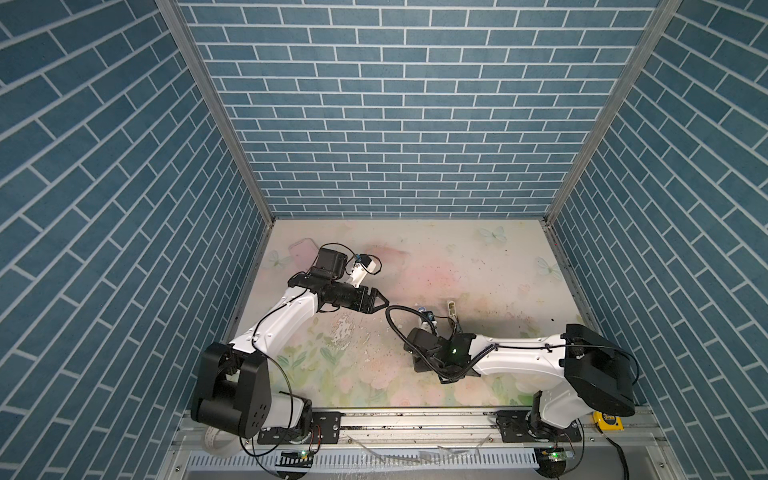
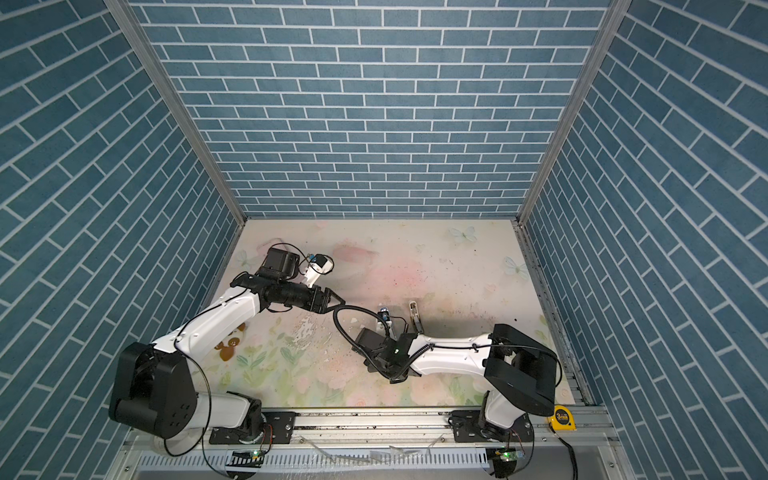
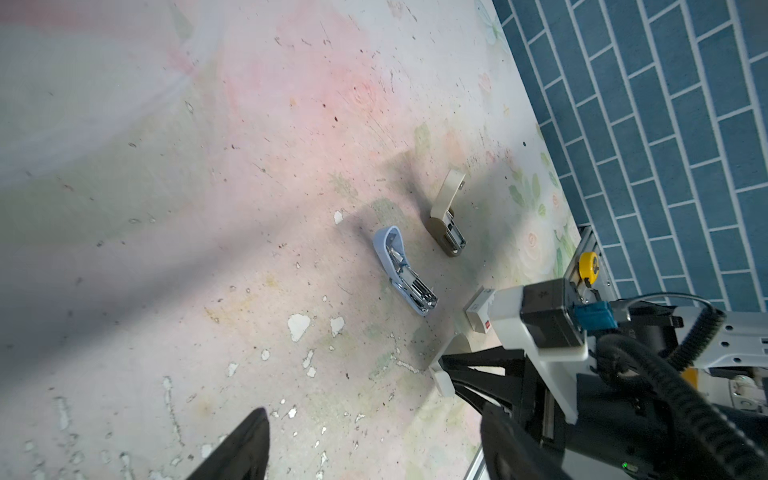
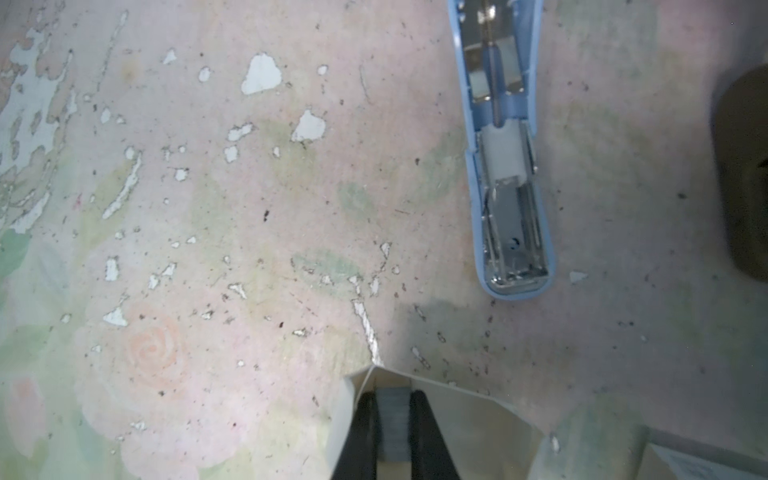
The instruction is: Load the staples into the stapler
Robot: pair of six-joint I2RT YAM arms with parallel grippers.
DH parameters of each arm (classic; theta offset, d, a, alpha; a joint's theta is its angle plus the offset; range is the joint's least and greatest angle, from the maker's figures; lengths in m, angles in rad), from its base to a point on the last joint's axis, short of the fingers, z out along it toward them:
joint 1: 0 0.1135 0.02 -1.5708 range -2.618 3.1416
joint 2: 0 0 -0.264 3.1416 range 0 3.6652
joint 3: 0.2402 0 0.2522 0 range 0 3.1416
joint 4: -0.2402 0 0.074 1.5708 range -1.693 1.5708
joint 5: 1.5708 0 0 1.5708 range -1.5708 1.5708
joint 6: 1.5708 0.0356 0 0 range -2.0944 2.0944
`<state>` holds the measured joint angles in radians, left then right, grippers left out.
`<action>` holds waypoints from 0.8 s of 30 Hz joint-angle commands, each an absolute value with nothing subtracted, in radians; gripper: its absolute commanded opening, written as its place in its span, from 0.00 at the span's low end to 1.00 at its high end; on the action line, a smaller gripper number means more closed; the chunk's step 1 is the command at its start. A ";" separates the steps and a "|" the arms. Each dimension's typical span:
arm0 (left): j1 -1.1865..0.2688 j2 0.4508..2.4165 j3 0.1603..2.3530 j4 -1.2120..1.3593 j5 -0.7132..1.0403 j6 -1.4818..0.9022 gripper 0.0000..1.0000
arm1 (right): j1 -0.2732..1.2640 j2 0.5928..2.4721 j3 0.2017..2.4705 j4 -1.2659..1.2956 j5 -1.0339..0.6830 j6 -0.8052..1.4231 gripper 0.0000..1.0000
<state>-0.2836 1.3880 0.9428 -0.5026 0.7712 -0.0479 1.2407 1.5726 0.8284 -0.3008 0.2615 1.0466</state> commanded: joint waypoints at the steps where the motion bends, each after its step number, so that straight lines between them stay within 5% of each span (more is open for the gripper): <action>1: -0.308 1.411 0.911 -0.474 0.860 -0.022 0.81 | 1.228 1.575 0.800 -0.256 0.249 1.130 0.10; 24: -0.579 1.693 0.952 -0.481 0.775 0.022 0.78 | 1.187 1.441 0.712 -0.211 0.245 1.137 0.10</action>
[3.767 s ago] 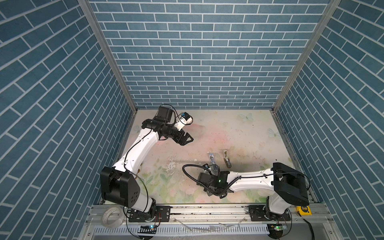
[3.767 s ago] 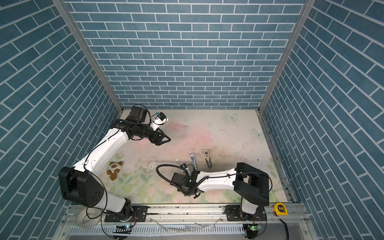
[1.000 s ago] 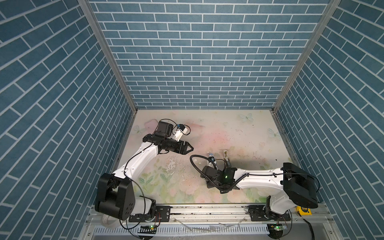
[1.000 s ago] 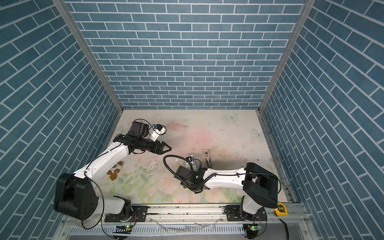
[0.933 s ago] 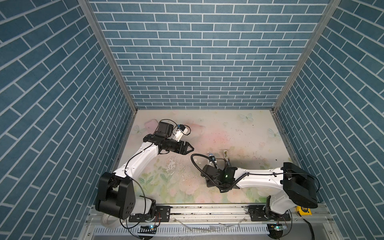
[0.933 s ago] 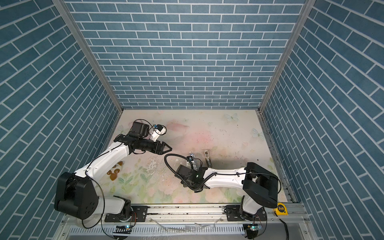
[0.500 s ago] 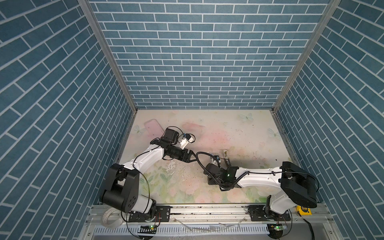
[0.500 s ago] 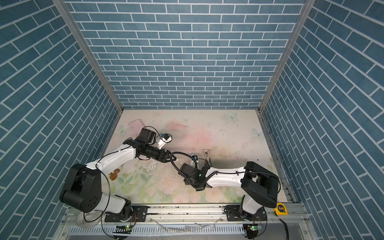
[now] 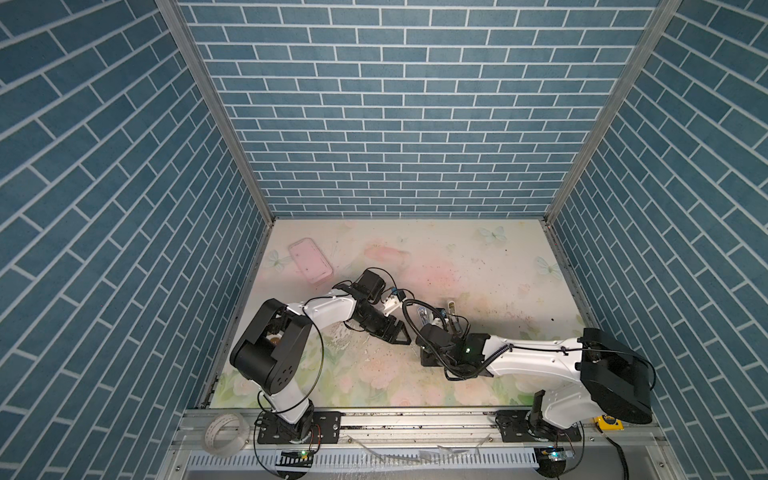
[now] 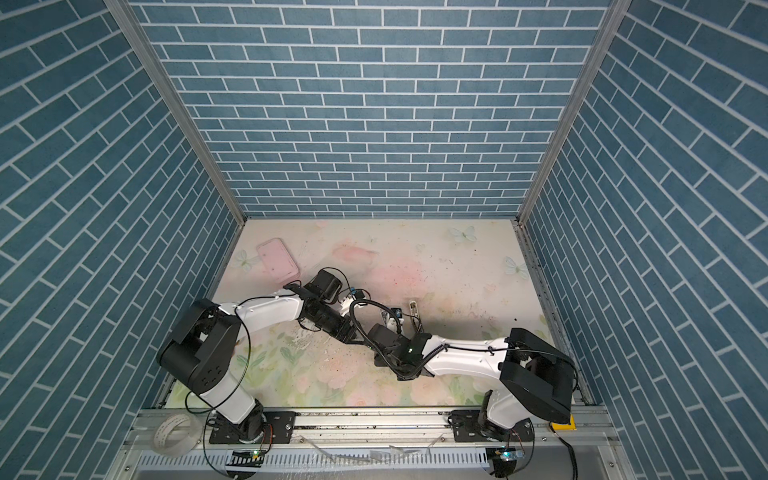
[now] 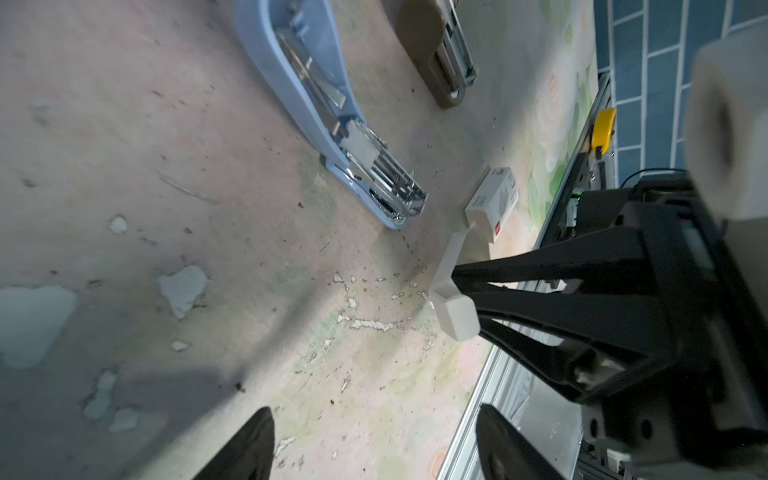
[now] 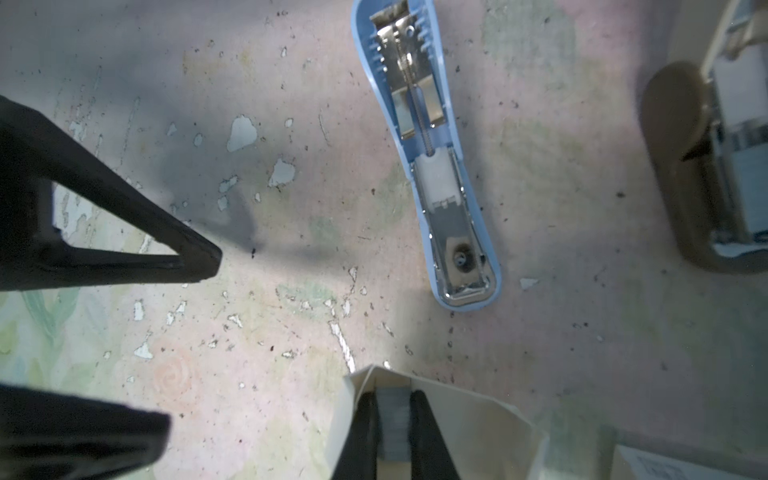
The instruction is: Load the staples into the stapler
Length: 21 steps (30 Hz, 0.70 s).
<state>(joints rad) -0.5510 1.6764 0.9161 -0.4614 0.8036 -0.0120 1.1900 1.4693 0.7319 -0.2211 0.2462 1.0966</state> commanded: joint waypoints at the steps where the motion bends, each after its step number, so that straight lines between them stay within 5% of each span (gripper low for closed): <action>1: -0.589 1.701 0.960 -0.483 0.762 0.029 0.78 | 1.186 1.437 0.708 -0.210 0.244 1.133 0.11; 21: -0.669 1.756 0.982 -0.387 0.730 -0.011 0.76 | 1.187 1.452 0.698 -0.206 0.210 1.083 0.11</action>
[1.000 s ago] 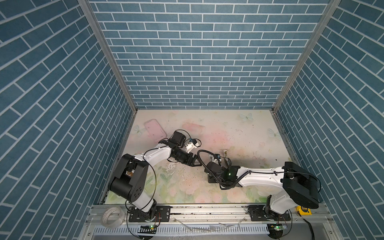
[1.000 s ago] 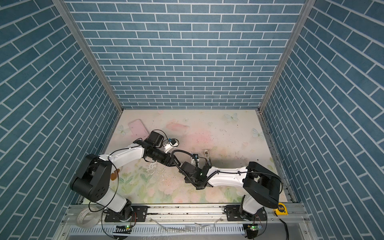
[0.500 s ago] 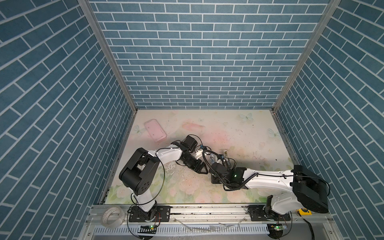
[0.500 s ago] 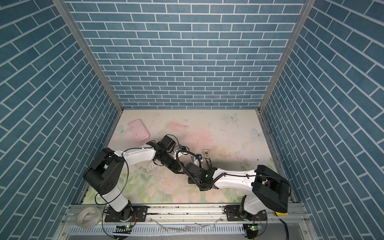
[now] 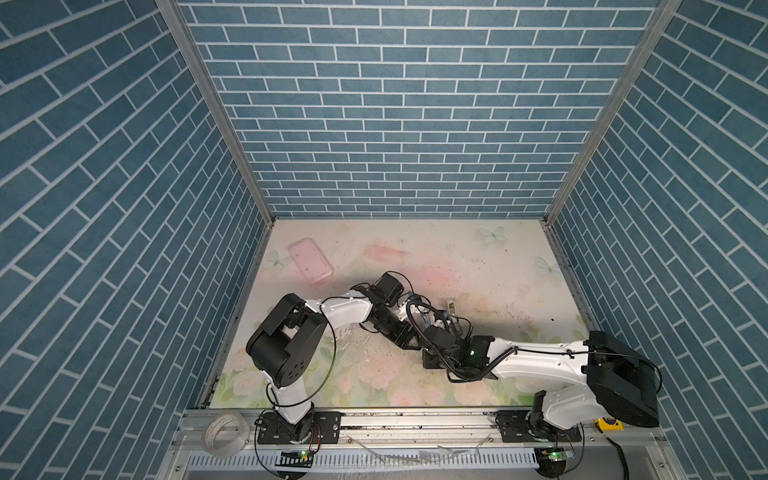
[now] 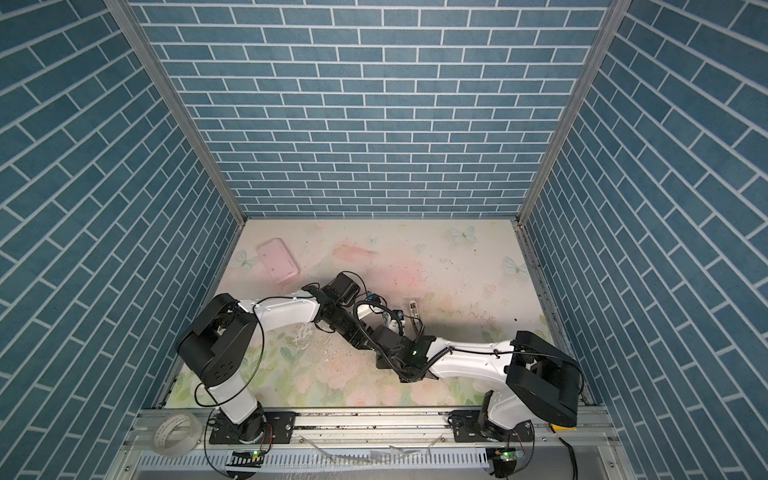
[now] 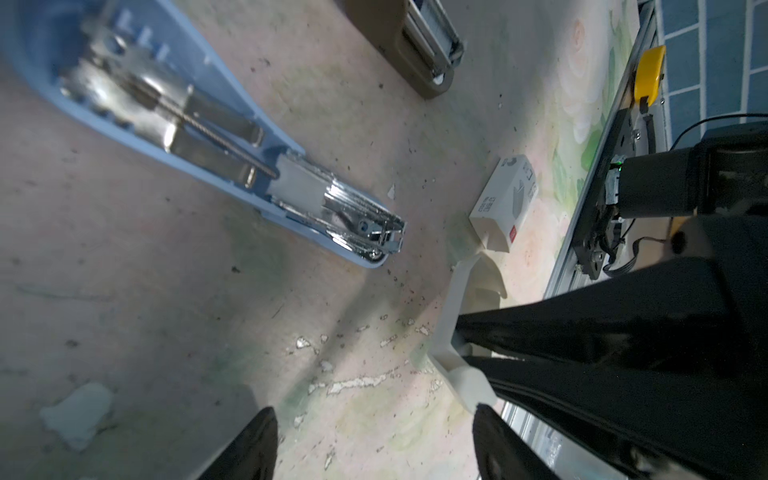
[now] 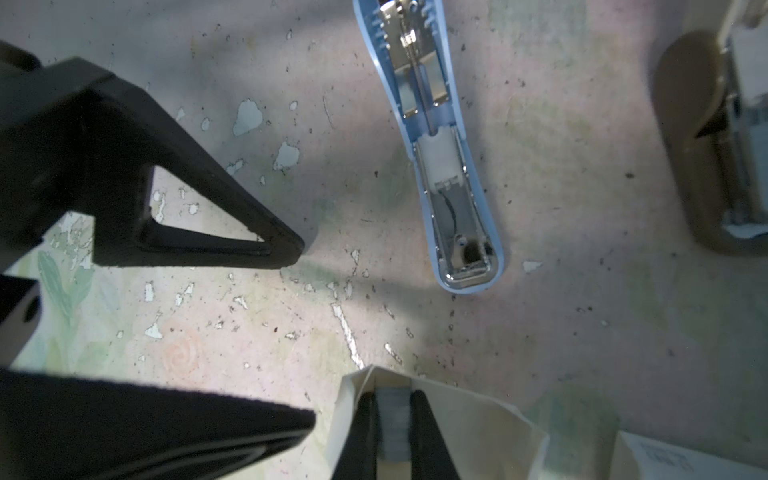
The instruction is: Load the staples into the stapler
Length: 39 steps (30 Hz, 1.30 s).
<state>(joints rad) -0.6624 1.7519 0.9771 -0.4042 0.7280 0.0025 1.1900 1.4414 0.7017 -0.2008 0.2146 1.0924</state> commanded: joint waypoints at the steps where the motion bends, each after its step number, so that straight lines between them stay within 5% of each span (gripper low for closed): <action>1: -0.669 1.759 0.983 -0.388 0.735 -0.012 0.76 | 1.187 1.457 0.702 -0.208 0.209 1.080 0.10; 15: -0.681 1.830 1.004 -0.414 0.733 -0.006 0.75 | 1.187 1.470 0.720 -0.211 0.204 1.060 0.11; 32: -0.695 1.851 1.017 -0.464 0.616 0.006 0.62 | 1.188 1.424 0.706 -0.220 0.219 1.058 0.11; 39: -0.688 1.784 1.032 -0.485 0.580 0.018 0.67 | 1.188 1.411 0.686 -0.222 0.227 1.061 0.11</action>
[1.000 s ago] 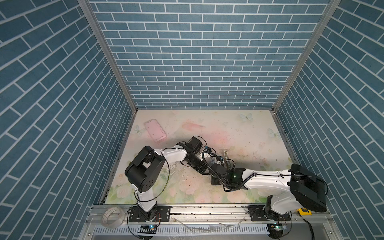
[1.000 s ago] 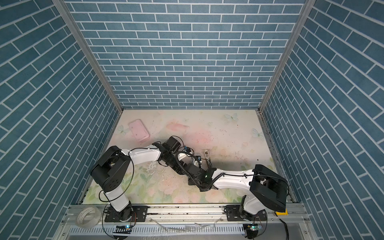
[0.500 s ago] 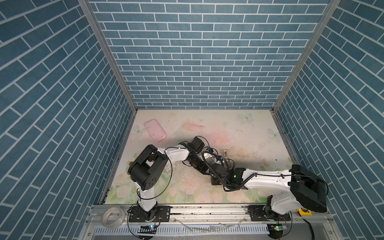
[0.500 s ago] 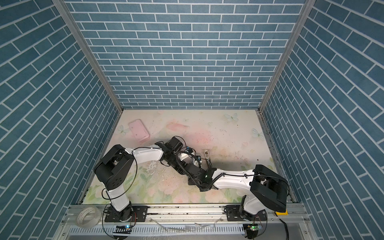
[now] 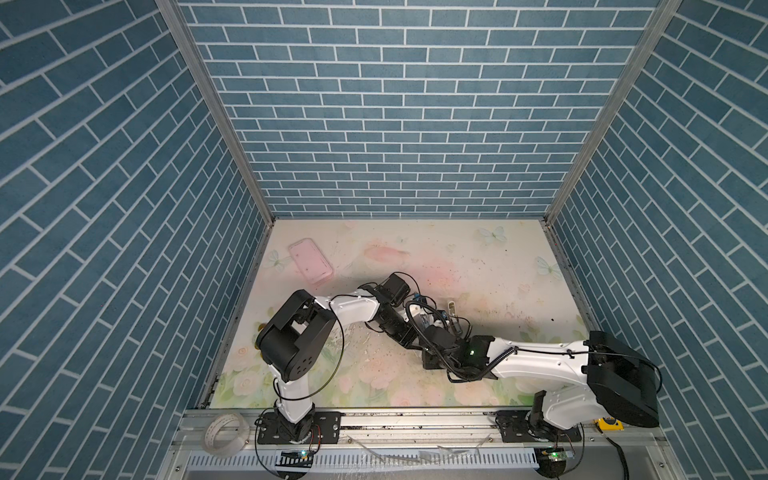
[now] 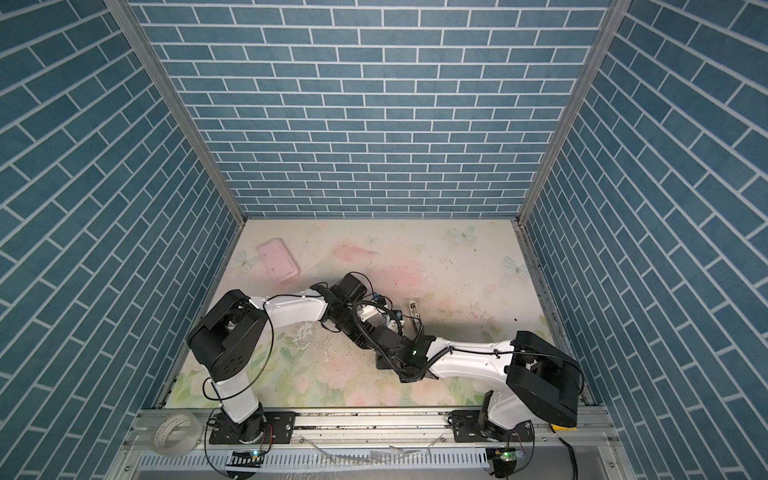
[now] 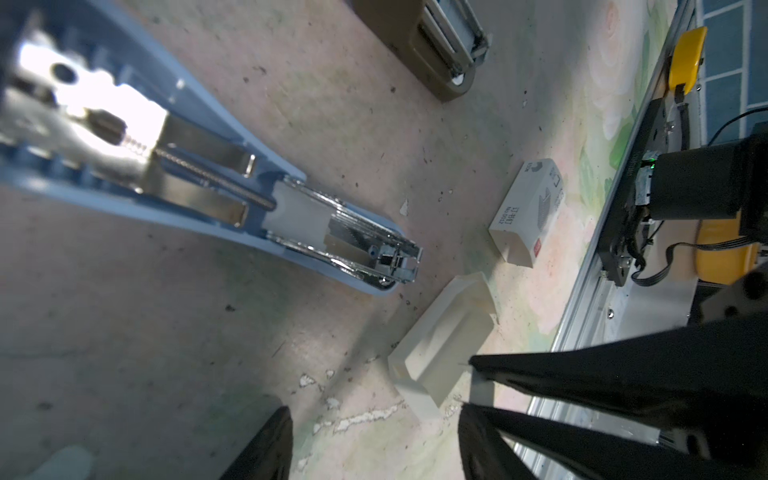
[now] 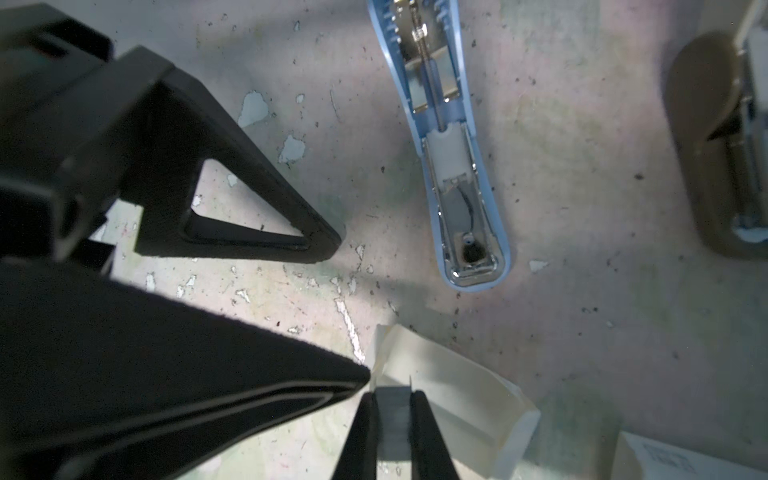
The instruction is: Load the staples into the stapler
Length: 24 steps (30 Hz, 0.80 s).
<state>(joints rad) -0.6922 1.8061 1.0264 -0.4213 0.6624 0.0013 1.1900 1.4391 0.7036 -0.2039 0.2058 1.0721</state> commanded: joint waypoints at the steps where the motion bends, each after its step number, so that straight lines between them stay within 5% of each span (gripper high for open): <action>1: -0.683 1.767 1.035 -0.490 0.575 0.022 0.68 | 1.189 1.409 0.681 -0.222 0.227 1.062 0.11; 24: -0.271 1.516 1.236 -0.607 0.696 0.101 0.71 | 1.115 1.386 0.686 -0.111 0.256 0.825 0.11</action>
<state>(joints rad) -0.2932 1.5536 1.2137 -0.5720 0.6704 0.0715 1.1355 1.3788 0.6449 -0.1356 0.2501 0.9085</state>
